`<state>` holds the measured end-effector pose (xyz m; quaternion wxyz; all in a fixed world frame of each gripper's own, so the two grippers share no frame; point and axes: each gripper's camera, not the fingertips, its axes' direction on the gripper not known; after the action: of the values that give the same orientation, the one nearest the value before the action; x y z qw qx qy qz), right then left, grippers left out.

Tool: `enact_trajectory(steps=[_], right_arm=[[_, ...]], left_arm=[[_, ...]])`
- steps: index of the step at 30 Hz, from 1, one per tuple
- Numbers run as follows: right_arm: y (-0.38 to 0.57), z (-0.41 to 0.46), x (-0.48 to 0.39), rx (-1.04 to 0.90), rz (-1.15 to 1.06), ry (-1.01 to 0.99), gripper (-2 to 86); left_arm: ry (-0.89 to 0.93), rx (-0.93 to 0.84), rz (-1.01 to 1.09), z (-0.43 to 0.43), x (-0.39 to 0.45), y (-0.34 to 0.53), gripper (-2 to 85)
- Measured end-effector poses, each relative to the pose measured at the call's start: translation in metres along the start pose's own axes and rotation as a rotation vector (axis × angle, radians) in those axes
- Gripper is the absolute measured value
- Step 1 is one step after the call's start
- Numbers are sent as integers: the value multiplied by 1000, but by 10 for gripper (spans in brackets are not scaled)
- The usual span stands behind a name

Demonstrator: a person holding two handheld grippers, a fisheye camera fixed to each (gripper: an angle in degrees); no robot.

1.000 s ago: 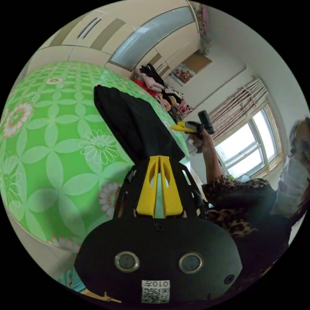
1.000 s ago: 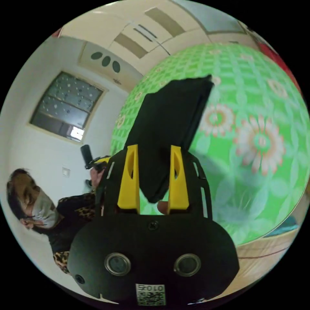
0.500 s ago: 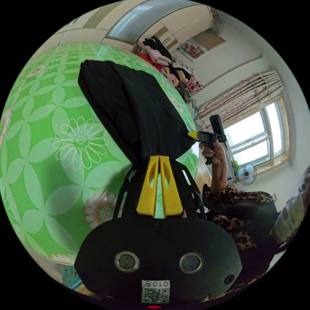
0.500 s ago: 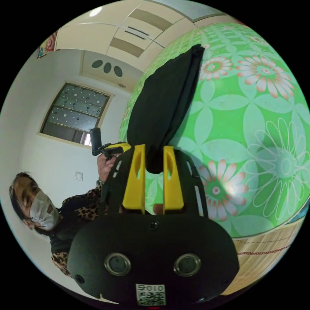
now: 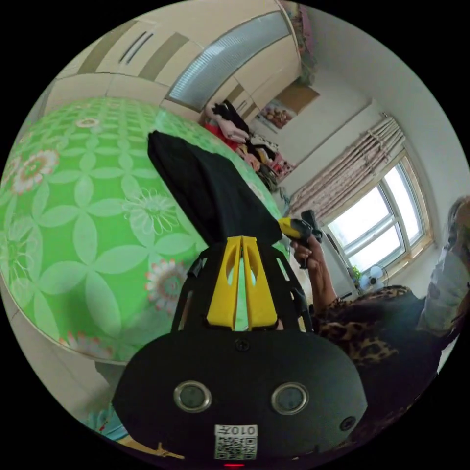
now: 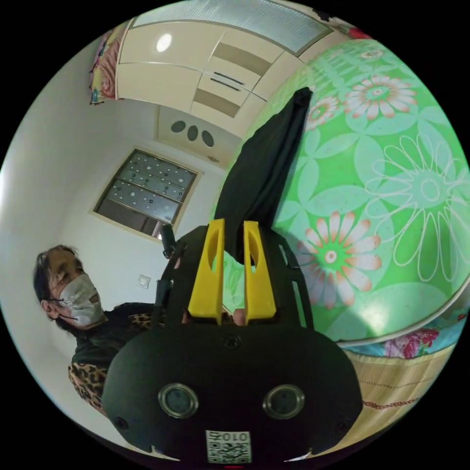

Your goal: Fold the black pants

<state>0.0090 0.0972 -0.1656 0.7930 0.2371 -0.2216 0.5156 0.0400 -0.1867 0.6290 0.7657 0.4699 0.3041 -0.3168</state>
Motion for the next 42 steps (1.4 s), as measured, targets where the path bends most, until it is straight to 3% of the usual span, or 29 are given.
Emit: enact_trajectory(steps=[10, 16, 24, 36, 38, 42], right_arm=[[7, 1, 8, -43, -4, -30, 67], [11, -5, 10, -39, 1, -35, 63], [15, -7, 9, -43, -11, -37, 68], [17, -6, 4, -53, -43, -38, 89], [18, -6, 5, -50, -44, -43, 87], [19, -4, 2, -47, -47, -17, 78]], left_arm=[[-21, -160, -71, 46, -16, -32, 2], [44, -69, -148, 33, -28, -23, 5], [174, -78, -250, 45, -43, -7, 22], [-19, -121, -104, 68, 22, 3, 5], [-221, -78, 50, 68, 65, 19, 1], [-442, -37, 319, 83, 141, 49, -2]])
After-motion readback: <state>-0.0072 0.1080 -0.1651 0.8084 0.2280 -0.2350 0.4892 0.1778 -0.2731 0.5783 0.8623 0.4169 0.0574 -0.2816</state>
